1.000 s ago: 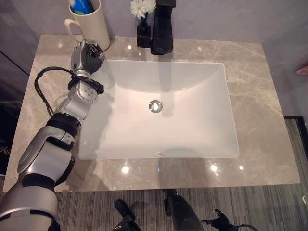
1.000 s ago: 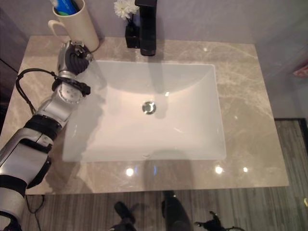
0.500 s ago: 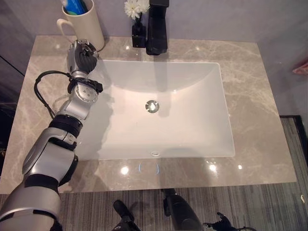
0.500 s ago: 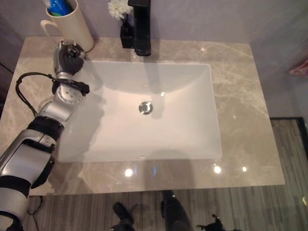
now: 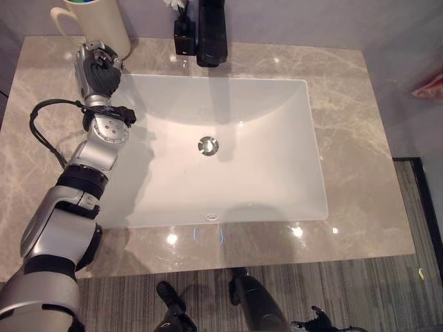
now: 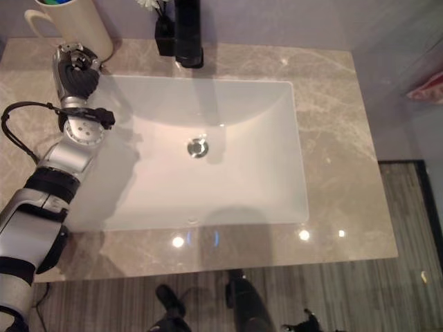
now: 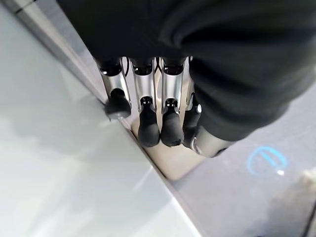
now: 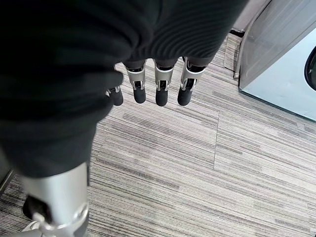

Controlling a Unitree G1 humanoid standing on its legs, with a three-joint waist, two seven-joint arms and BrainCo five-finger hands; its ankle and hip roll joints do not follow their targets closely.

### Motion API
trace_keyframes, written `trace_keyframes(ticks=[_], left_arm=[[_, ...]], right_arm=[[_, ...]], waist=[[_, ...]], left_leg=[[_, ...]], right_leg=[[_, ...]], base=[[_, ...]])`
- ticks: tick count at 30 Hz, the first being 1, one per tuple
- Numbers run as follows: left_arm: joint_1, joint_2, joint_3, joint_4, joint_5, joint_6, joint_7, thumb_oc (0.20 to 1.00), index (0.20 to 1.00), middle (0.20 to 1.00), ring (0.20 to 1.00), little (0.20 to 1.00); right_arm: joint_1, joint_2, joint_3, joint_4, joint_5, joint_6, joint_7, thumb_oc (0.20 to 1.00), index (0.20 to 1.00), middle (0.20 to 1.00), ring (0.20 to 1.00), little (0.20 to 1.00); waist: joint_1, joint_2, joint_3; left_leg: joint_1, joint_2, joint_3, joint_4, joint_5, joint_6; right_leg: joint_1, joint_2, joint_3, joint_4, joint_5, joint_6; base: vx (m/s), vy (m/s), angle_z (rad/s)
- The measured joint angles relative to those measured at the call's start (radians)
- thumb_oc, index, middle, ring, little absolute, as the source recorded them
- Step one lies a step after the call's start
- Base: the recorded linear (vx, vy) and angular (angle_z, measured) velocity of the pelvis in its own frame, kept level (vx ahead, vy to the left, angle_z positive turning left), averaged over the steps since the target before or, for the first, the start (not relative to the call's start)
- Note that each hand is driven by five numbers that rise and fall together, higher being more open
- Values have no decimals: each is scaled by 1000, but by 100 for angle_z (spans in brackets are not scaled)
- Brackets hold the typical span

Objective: Put brush and paste in cup on sink, flatten towel.

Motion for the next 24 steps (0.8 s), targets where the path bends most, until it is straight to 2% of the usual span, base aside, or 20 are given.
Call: trace_keyframes(ticks=[1, 2, 3, 5, 8, 9, 12, 19, 24], left_arm=[[38, 1, -2, -46, 3, -4, -21, 200, 200, 200, 200, 200], [114, -5, 14, -151, -7, -2, -69, 200, 200, 200, 200, 200], [140, -15, 13, -161, -8, 0, -84, 200, 200, 200, 200, 200], [206, -19, 28, -221, -14, 8, -117, 200, 200, 200, 200, 200], [320, -66, 119, -355, -46, 4, -150, 200, 200, 200, 200, 200], [333, -76, 120, -366, -46, -4, -154, 200, 200, 200, 200, 200], [347, -79, 119, -367, -47, -21, -172, 200, 200, 200, 200, 200], [343, -80, 123, -326, -85, -41, -173, 200, 200, 200, 200, 200], [357, -86, 173, -373, -123, -47, -174, 200, 200, 200, 200, 200]], right_arm=[[-2, -2, -11, 0, 0, 1, 0, 1000, 1000, 1000, 1000, 1000], [-7, -8, -16, -3, 0, 2, 1, 1000, 1000, 1000, 1000, 1000], [-9, -8, -30, -5, 0, 2, 1, 1000, 1000, 1000, 1000, 1000], [-21, -9, -51, -10, 0, 3, 2, 1000, 1000, 1000, 1000, 1000], [-29, -12, -72, -15, 0, 6, 10, 1000, 1000, 1000, 1000, 1000], [-29, -14, -77, -12, 0, 7, 15, 1000, 1000, 1000, 1000, 1000], [-40, -15, -80, -12, 0, 7, 20, 1000, 1000, 1000, 1000, 1000], [-42, -21, -81, 16, 0, 14, 21, 1000, 1000, 1000, 1000, 1000], [-43, -26, -92, 15, 0, 15, 22, 1000, 1000, 1000, 1000, 1000]], waist=[[11, 4, 2], [23, 15, 10], [27, 20, 13], [22, 36, 23], [34, 69, 43], [45, 76, 48], [50, 80, 51], [46, 86, 55], [49, 87, 55]], left_leg=[[7, 2, -1, 0, 0, 0], [24, 5, -34, 0, -11, -4], [29, 5, -51, 0, -16, -5], [32, 3, -62, 0, -23, -8], [41, 2, -91, 0, -24, -6], [45, 2, -96, -2, -26, -6], [44, 2, -113, -4, -28, -6], [43, 8, -113, -4, -30, -3], [47, 13, -113, -3, -26, -8]], right_leg=[[6, 3, -1, 0, 4, -5], [19, 9, 3, 0, 8, -14], [24, 9, 3, 0, 13, -21], [27, 7, 2, 0, 14, -21], [46, 0, -10, 0, 12, -20], [53, 1, -13, 0, 10, -19], [56, -3, -24, 0, -3, -9], [52, -2, -29, -1, -4, -9], [56, 4, -31, 0, -3, -12]], base=[[23, 33, -14], [29, 42, -17], [14, 26, -15], [-1, 33, 1], [-12, 34, 12], [-20, 24, 5], [-12, 19, 8], [-1, 3, -1], [28, 3, -1]])
